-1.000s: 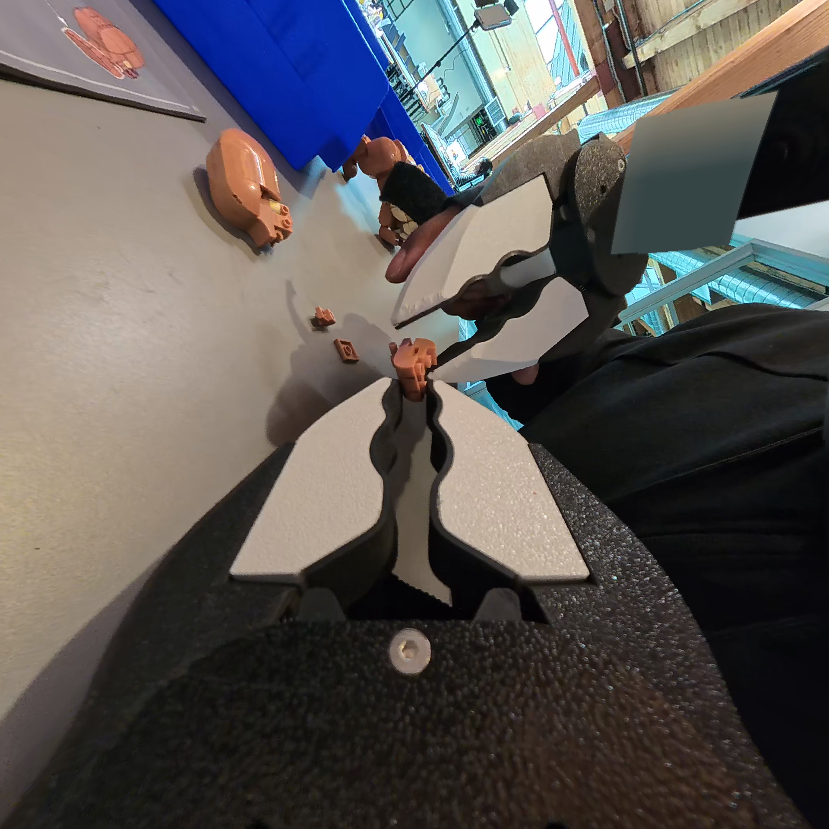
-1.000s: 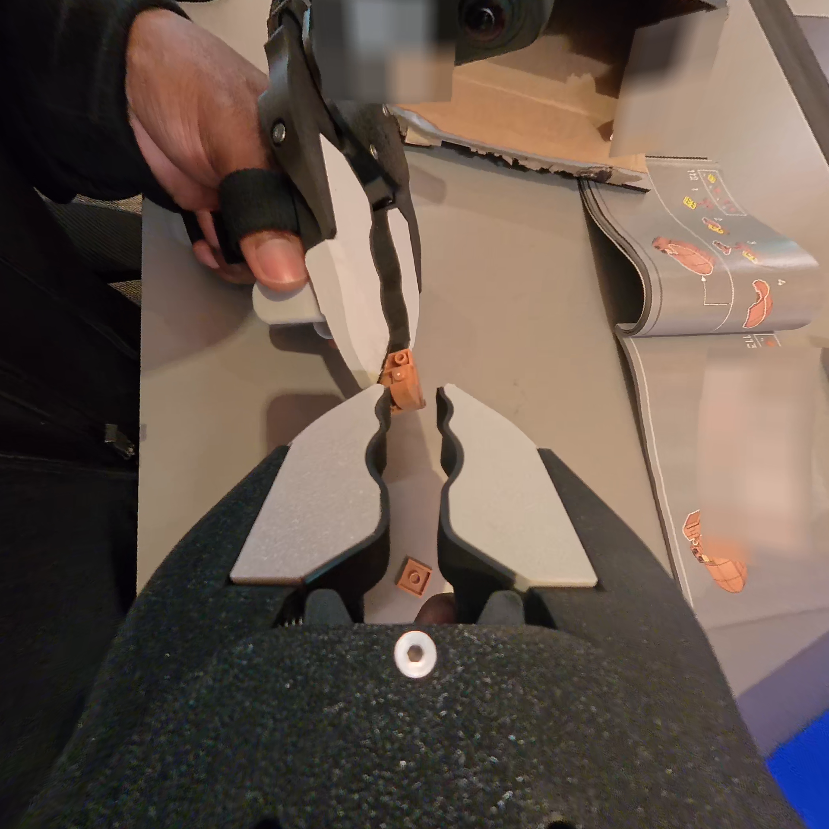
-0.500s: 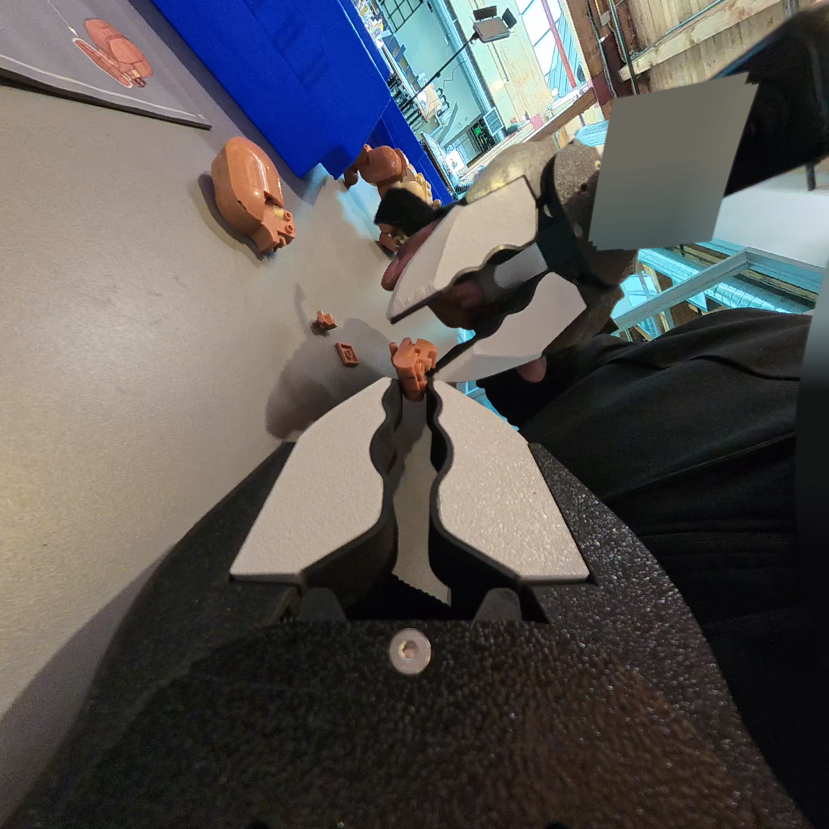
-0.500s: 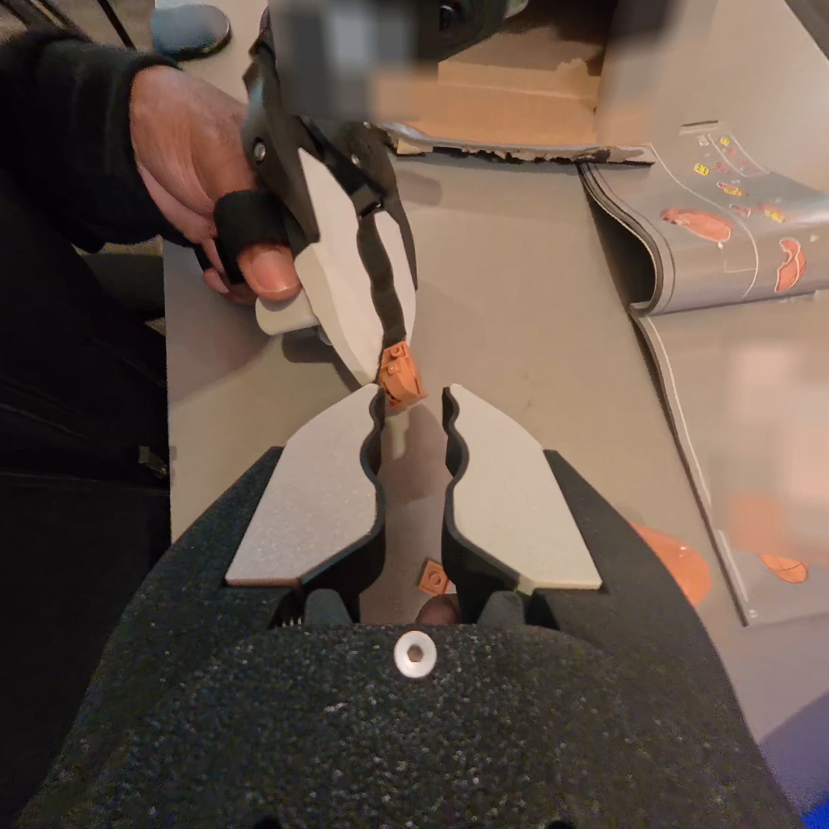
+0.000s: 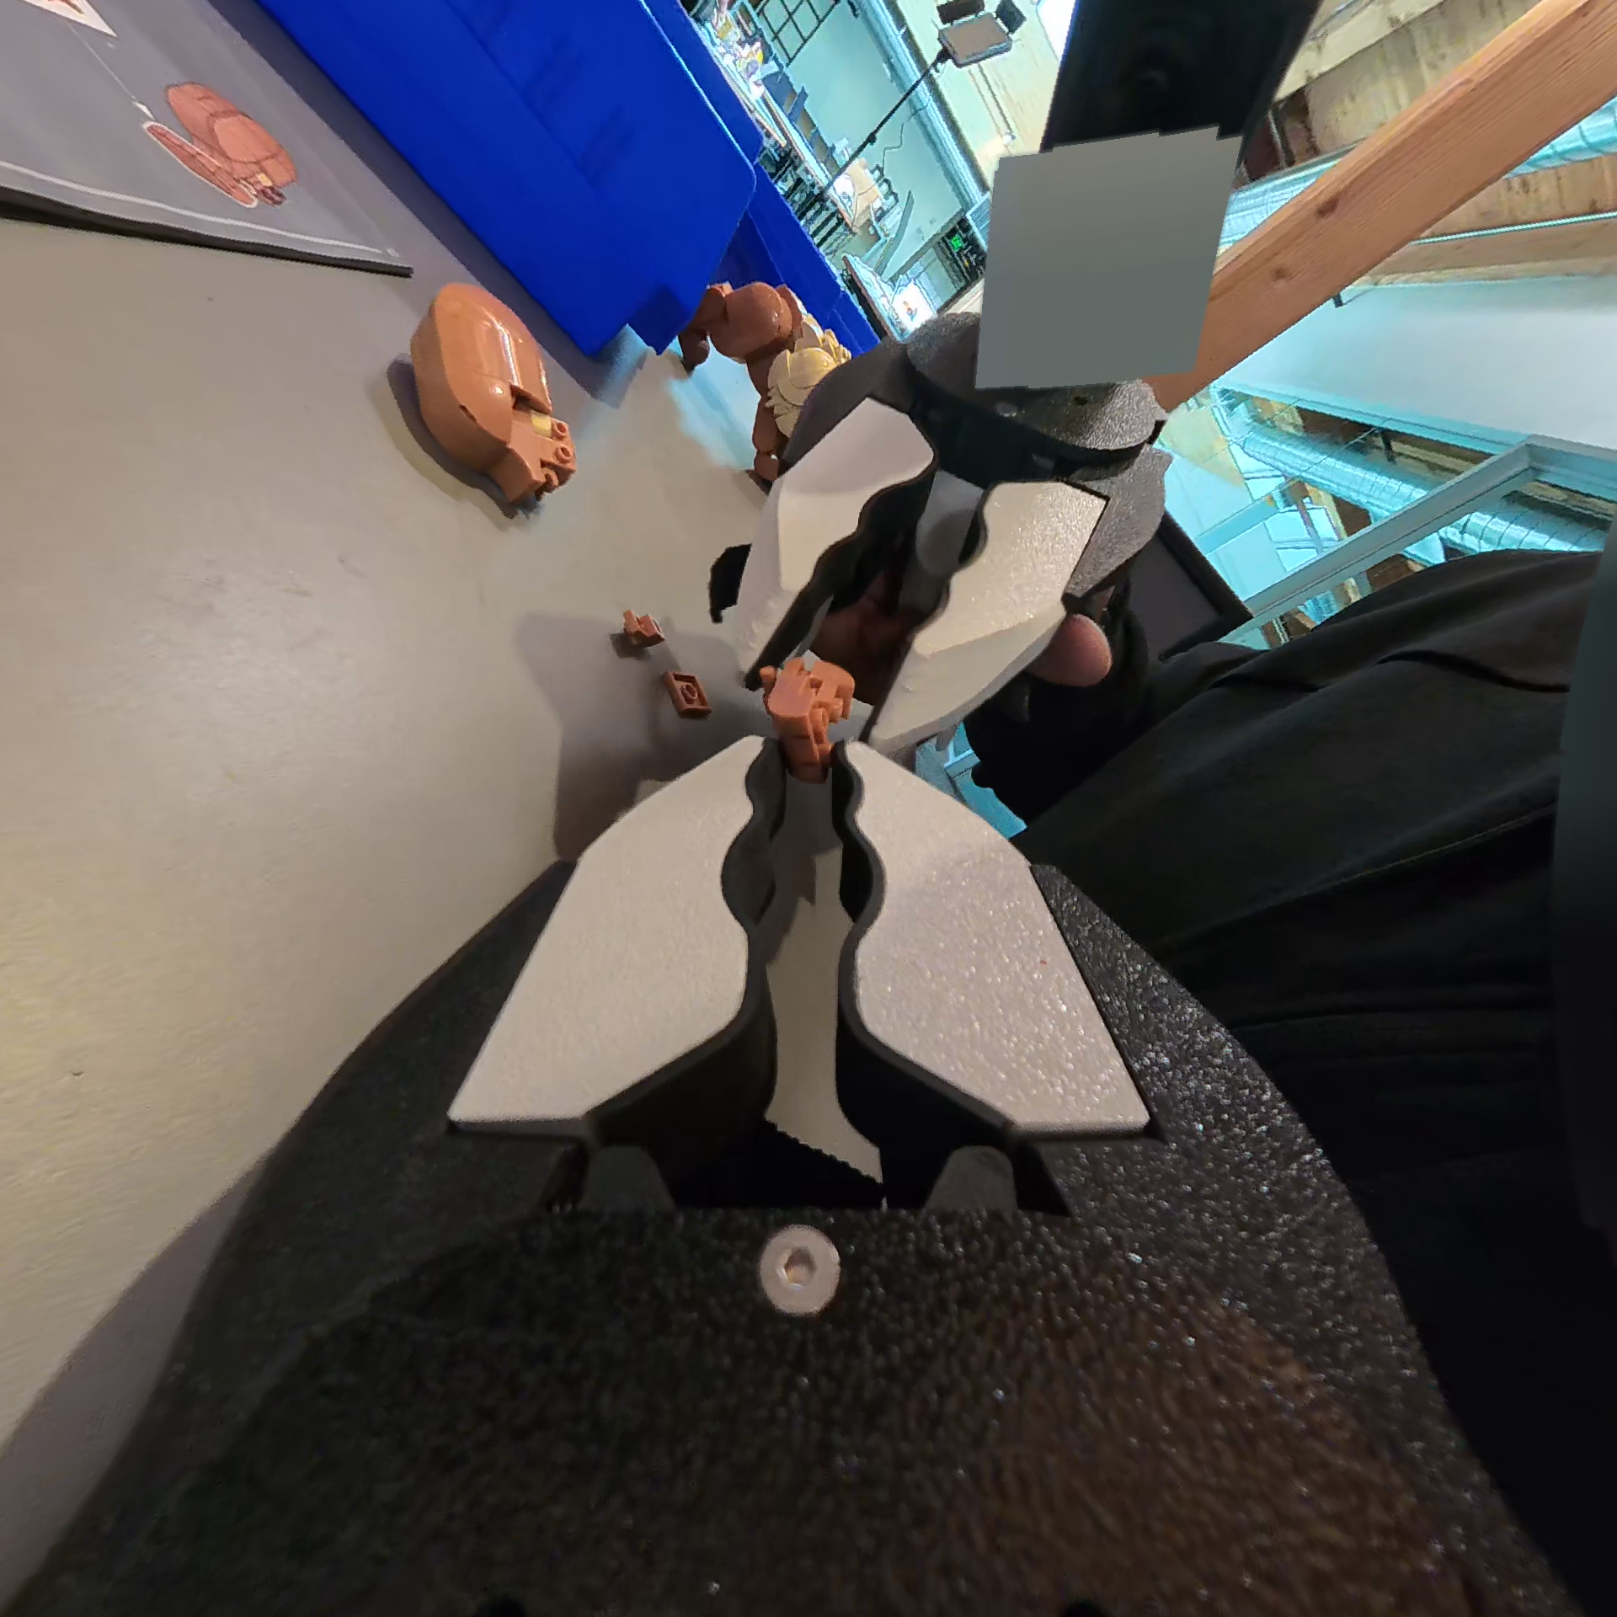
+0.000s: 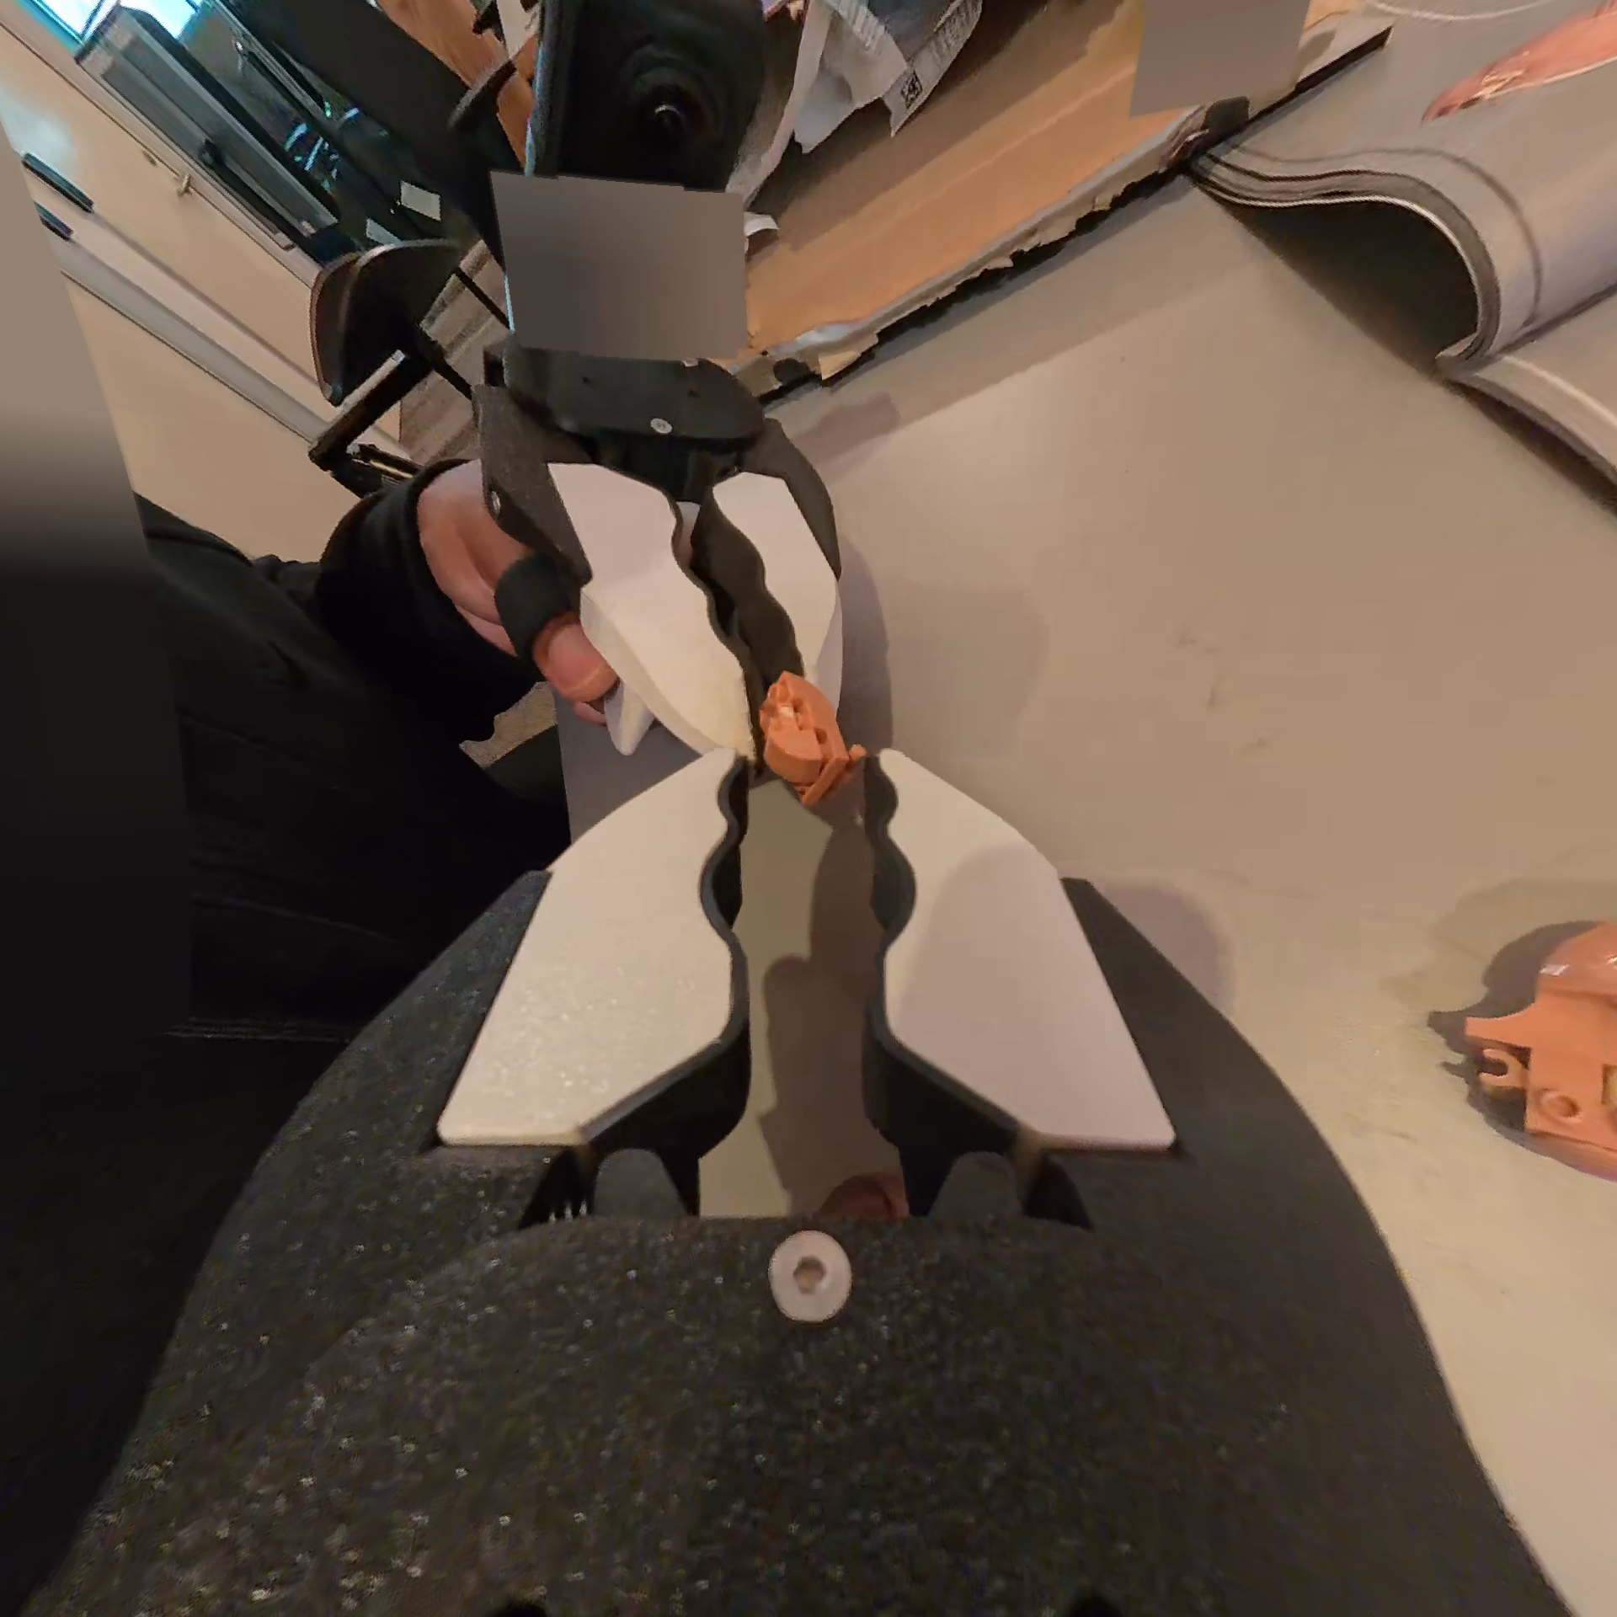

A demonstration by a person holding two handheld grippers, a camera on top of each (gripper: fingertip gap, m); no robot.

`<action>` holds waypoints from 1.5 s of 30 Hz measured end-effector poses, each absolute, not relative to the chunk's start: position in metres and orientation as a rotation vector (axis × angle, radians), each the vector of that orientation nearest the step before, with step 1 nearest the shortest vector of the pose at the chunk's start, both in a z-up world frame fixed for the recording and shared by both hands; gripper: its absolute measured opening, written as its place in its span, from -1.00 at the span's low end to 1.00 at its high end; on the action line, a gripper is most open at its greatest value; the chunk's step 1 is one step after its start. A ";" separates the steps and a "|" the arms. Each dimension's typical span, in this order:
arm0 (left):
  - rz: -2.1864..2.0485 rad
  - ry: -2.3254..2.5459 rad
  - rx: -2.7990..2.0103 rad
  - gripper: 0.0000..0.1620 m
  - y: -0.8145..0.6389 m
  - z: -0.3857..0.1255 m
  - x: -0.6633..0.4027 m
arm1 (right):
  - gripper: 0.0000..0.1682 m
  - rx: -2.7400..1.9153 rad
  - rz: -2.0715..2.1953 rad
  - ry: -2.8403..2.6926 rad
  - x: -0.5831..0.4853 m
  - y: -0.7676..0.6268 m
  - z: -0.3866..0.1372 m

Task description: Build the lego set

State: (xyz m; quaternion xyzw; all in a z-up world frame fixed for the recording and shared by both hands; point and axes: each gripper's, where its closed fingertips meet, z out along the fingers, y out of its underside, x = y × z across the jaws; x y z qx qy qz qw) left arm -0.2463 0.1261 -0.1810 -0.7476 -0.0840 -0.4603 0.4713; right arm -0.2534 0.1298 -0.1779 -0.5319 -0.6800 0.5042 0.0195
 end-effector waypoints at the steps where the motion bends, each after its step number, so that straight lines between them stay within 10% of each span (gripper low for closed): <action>1: -1.123 -0.199 -1.836 -0.87 0.126 -0.181 -0.245 | -0.73 -1.653 1.568 -2.105 -0.254 0.130 -0.178; 45: -0.934 0.117 -1.819 -0.83 0.116 -0.172 -0.224 | -0.78 -1.140 1.338 -2.127 -0.230 0.118 -0.173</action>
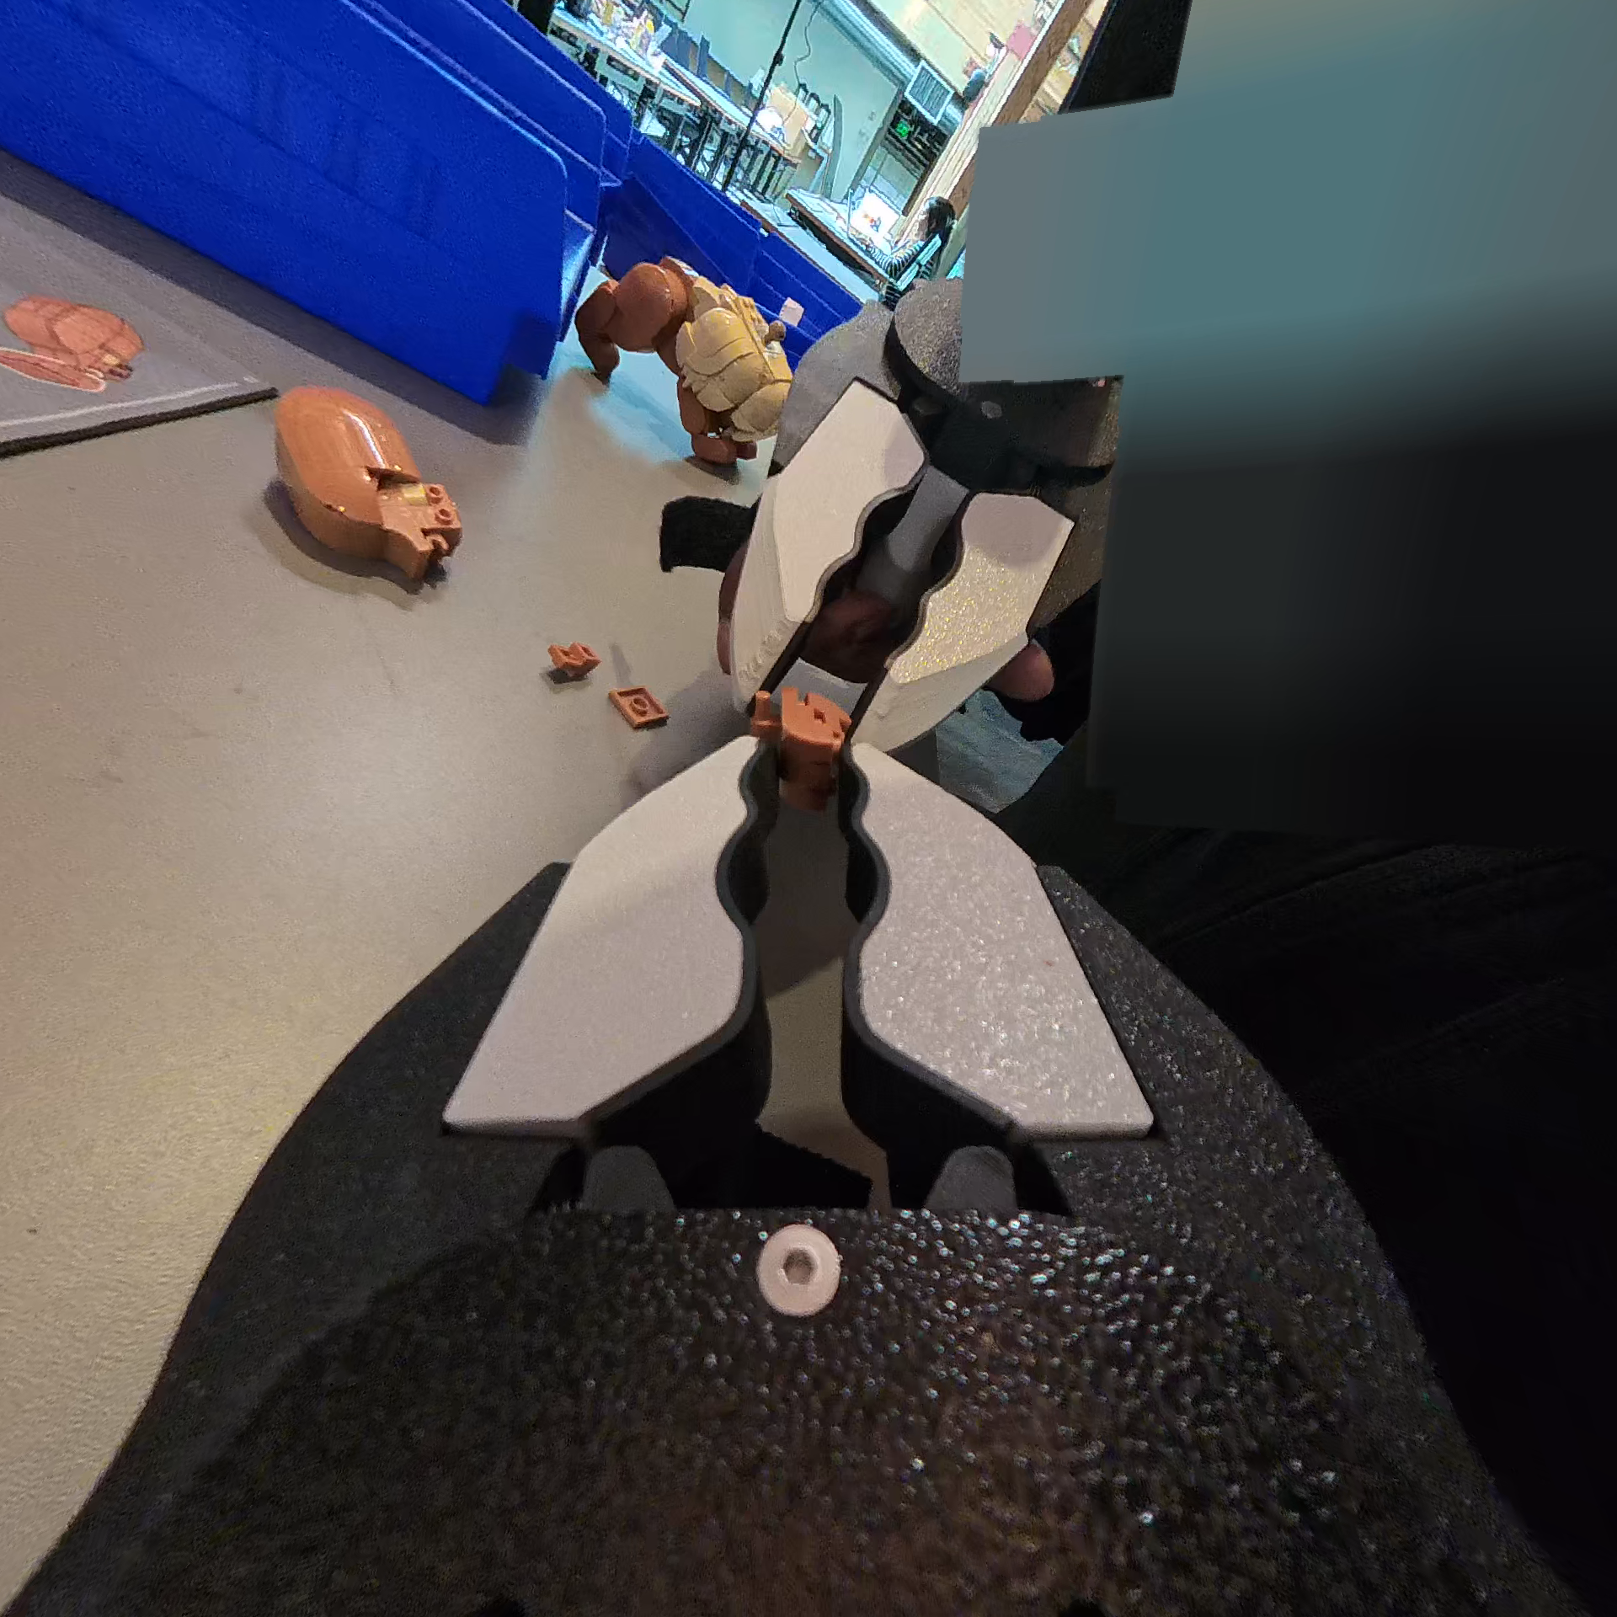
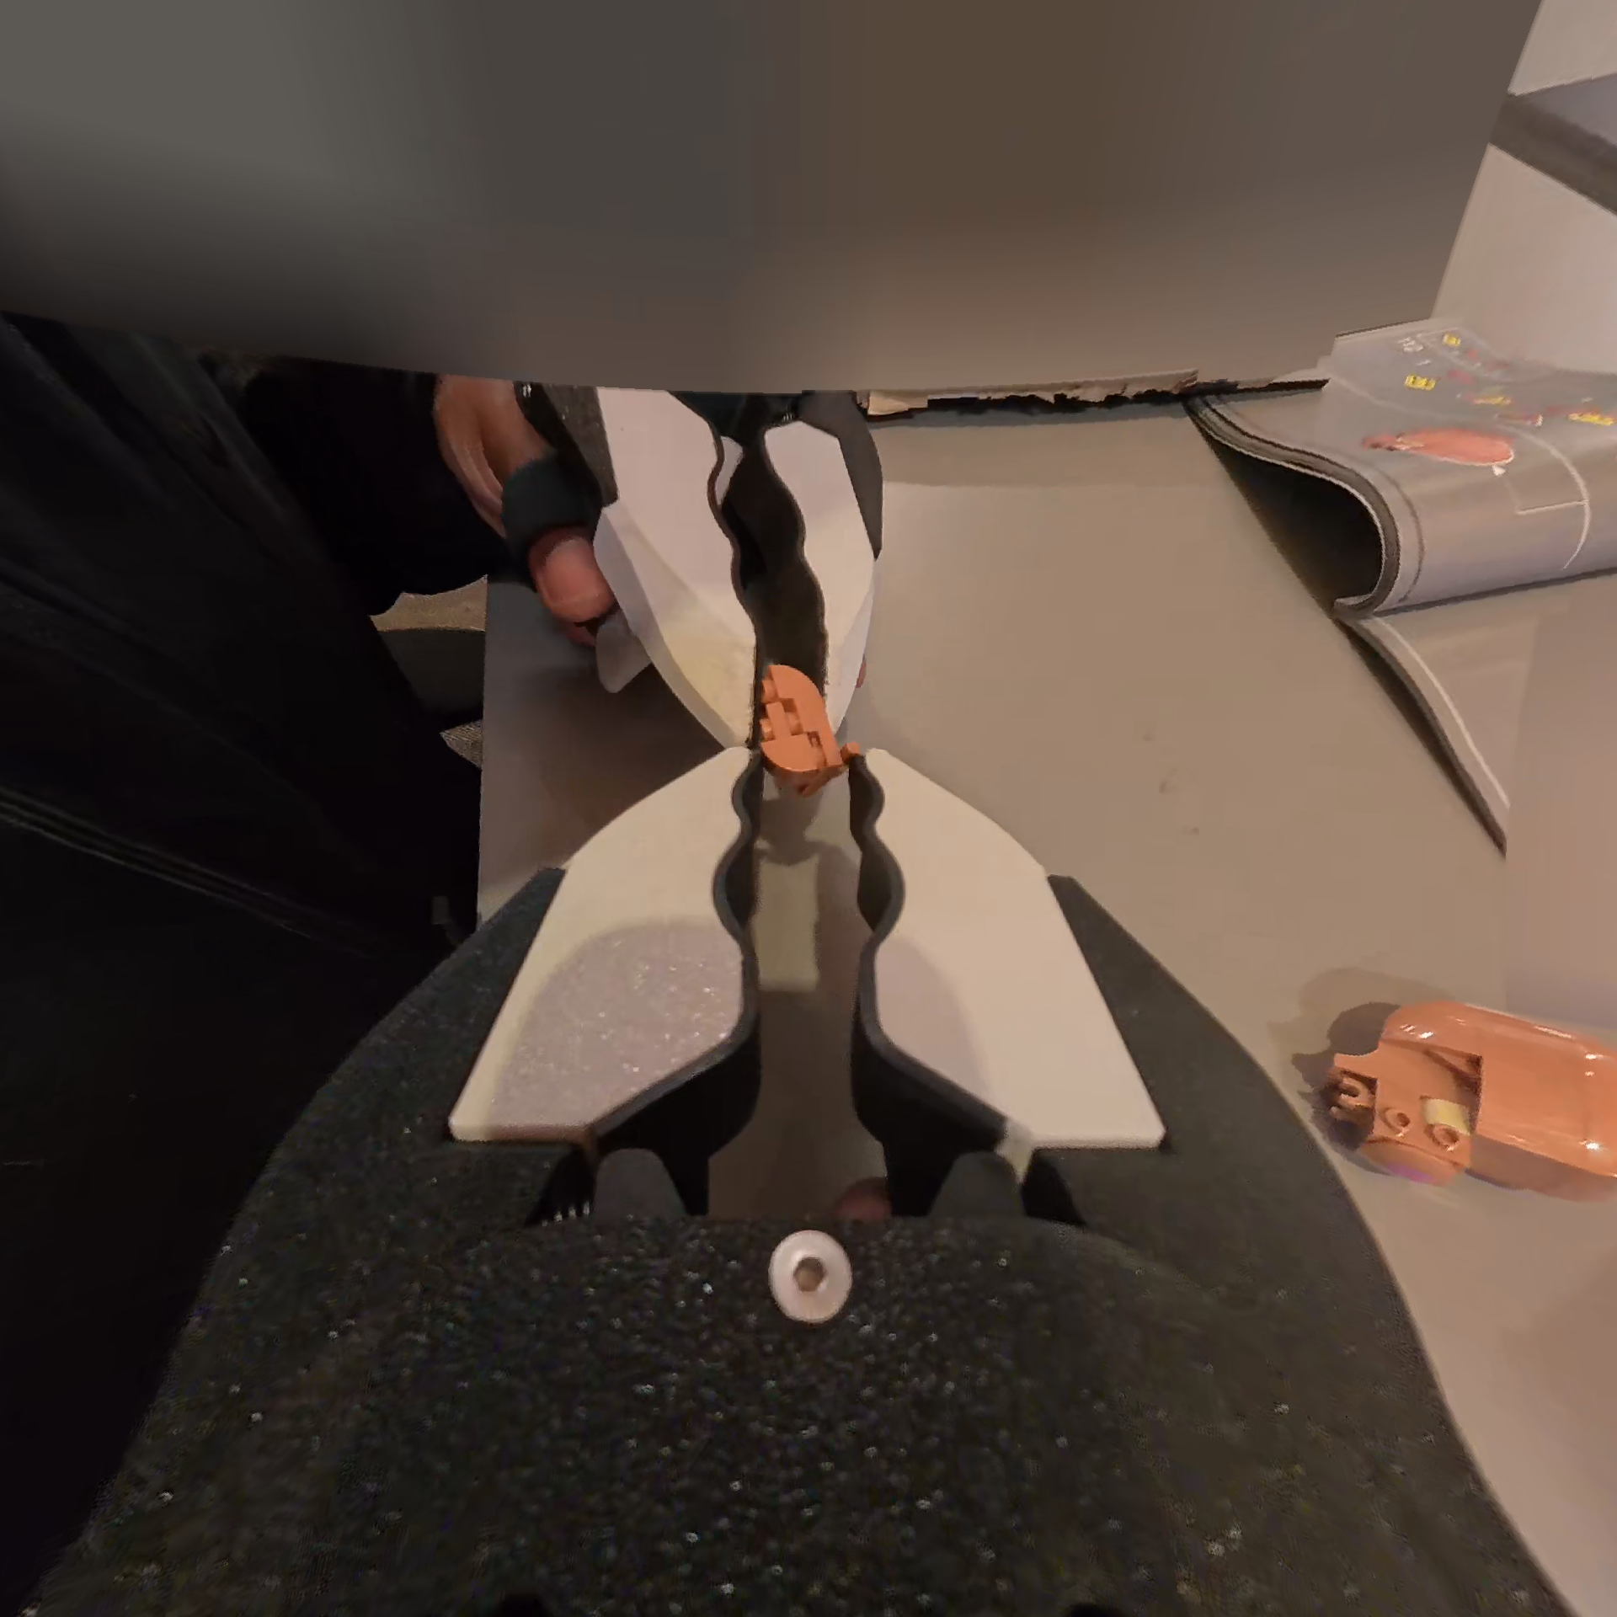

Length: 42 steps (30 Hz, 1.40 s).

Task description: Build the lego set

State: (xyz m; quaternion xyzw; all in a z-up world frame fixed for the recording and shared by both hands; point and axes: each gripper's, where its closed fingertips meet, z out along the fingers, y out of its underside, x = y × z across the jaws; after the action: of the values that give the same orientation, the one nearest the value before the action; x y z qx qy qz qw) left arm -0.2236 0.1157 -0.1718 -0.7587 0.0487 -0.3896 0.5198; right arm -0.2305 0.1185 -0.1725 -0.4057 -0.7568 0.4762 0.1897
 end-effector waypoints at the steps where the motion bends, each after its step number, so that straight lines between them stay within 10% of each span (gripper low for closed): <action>1: -0.924 0.130 -1.815 -0.83 0.115 -0.171 -0.223 | -0.78 -1.123 1.329 -2.132 -0.230 0.118 -0.172; 42: -0.600 0.494 -1.893 -0.85 0.109 -0.185 -0.208 | -0.79 -1.086 1.285 -2.254 -0.212 0.111 -0.183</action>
State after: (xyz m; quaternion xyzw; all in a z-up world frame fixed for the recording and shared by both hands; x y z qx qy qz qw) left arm -0.2076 0.1085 -0.1854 -0.7897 0.2060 -0.2503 0.5208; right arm -0.2118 0.1109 -0.1830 -0.3807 -0.7906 0.4507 0.1638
